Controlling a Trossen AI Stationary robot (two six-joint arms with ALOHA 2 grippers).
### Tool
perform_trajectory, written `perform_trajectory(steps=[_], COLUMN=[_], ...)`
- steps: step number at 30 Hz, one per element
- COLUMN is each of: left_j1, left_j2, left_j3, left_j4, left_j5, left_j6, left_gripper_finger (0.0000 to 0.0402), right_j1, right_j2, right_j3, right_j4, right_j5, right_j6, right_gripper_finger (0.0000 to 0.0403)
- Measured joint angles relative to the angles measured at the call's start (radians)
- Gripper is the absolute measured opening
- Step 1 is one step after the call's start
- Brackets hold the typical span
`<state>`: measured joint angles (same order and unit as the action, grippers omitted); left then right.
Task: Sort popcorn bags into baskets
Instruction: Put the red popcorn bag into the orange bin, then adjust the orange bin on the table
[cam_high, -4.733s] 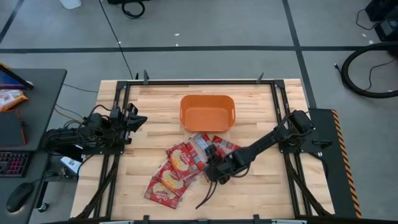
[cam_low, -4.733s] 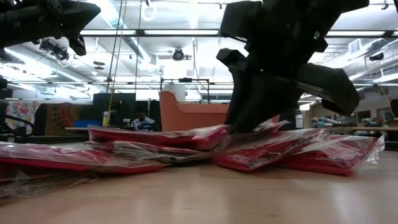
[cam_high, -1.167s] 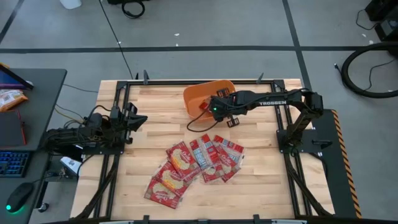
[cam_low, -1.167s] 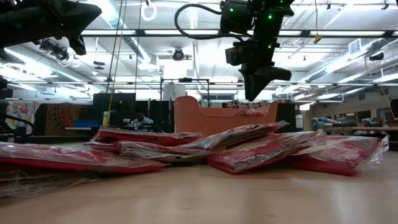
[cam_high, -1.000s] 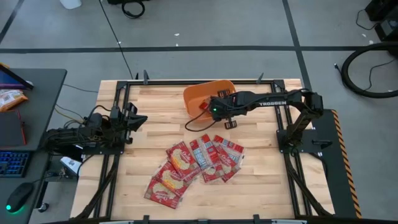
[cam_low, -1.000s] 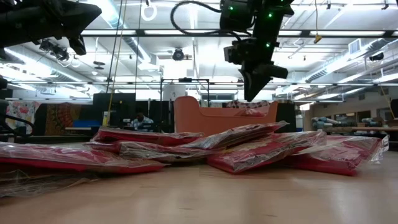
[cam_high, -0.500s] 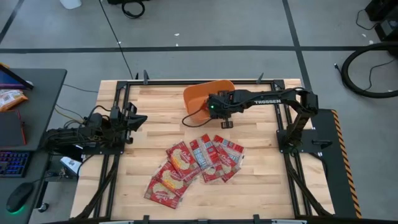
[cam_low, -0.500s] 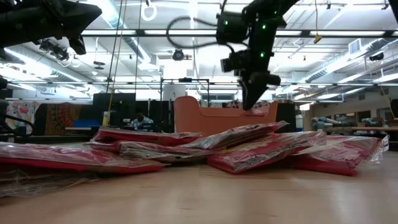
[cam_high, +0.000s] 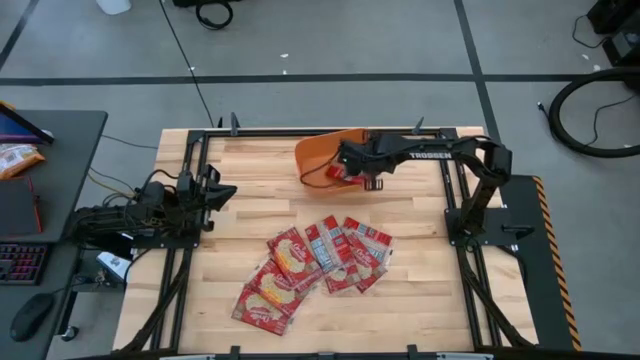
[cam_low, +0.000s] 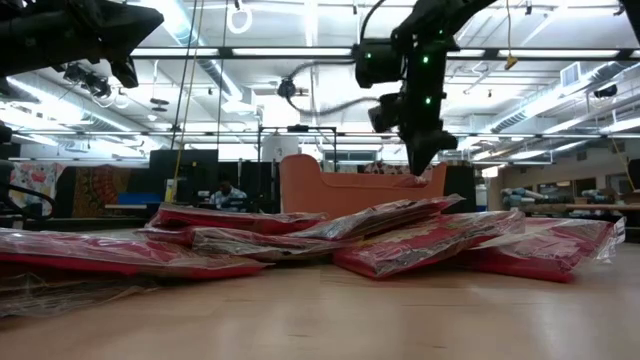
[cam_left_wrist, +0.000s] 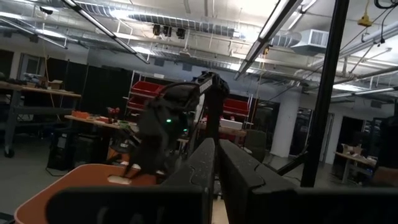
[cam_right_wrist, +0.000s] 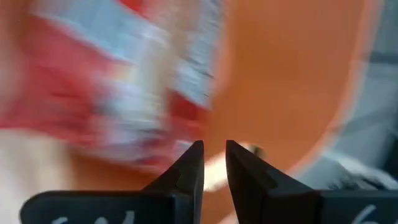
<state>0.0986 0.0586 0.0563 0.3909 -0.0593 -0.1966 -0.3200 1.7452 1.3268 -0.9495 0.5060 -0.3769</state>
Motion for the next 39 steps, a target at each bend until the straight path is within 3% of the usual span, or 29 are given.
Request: perform_trajectory(steps=[10, 21, 33, 39], left_j1=[0.000, 0.000, 0.000, 0.000], left_j2=[0.000, 0.000, 0.000, 0.000], left_j3=[0.000, 0.000, 0.000, 0.000], left_j4=[0.003, 0.009, 0.013, 0.014], left_j5=[0.000, 0.000, -0.001, -0.002], left_j6=[0.000, 0.000, 0.002, 0.009], left_gripper_finger=[0.0025, 0.0025, 0.0025, 0.0025], right_j1=[-0.010, -0.130, -0.174, -0.132], right_j2=[-0.014, -0.013, 0.067, 0.086], right_j3=[0.031, 0.029, 0.007, 0.007], right_j4=[-0.055, -0.003, 0.072, 0.129], right_j5=[-0.349, -0.415, -0.447, -0.487], right_j6=[0.057, 0.073, 0.061, -0.068], right_gripper_finger=[0.0056, 0.0007, 0.0023, 0.0017])
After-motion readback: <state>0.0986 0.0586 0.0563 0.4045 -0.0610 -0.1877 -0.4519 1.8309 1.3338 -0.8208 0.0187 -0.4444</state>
